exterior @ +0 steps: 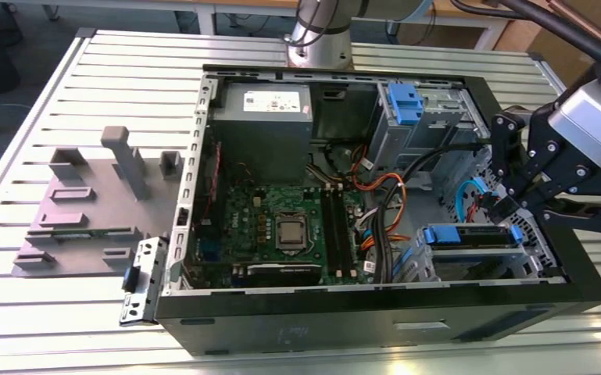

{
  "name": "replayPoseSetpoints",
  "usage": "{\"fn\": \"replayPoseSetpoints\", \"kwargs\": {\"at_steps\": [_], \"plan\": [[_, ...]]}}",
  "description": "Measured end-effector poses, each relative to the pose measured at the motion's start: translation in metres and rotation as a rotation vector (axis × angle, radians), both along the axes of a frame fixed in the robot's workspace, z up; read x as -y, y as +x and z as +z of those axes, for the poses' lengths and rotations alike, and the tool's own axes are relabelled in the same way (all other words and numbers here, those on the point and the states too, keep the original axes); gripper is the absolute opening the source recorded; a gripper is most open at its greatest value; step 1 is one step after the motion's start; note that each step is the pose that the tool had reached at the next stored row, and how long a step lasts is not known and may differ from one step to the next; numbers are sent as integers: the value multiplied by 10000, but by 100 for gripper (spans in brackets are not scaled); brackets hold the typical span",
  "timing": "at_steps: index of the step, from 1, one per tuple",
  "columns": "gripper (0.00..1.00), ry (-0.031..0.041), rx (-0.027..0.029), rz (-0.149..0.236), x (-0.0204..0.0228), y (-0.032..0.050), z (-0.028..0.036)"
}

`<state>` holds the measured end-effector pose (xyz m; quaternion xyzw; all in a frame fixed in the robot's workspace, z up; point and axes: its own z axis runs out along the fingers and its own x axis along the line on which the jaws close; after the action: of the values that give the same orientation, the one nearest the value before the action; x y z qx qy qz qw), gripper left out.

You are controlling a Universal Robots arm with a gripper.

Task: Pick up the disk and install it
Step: 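Insert the first disk wire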

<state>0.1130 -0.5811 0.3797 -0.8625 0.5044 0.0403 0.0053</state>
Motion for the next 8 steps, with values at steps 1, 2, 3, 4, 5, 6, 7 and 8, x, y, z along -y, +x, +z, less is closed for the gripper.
{"fn": "replayPoseSetpoints", "kwargs": {"at_steps": [1,2,3,4,5,6,7,8], "plan": [[11,0,0,20,0,0,0],[11,0,0,41,0,0,0],[11,0,0,61,0,0,0],[11,0,0,80,0,0,0],[11,0,0,101,0,0,0],[11,0,0,119,0,0,0],[11,0,0,138,0,0,0],[11,0,0,160,0,0,0]]}}
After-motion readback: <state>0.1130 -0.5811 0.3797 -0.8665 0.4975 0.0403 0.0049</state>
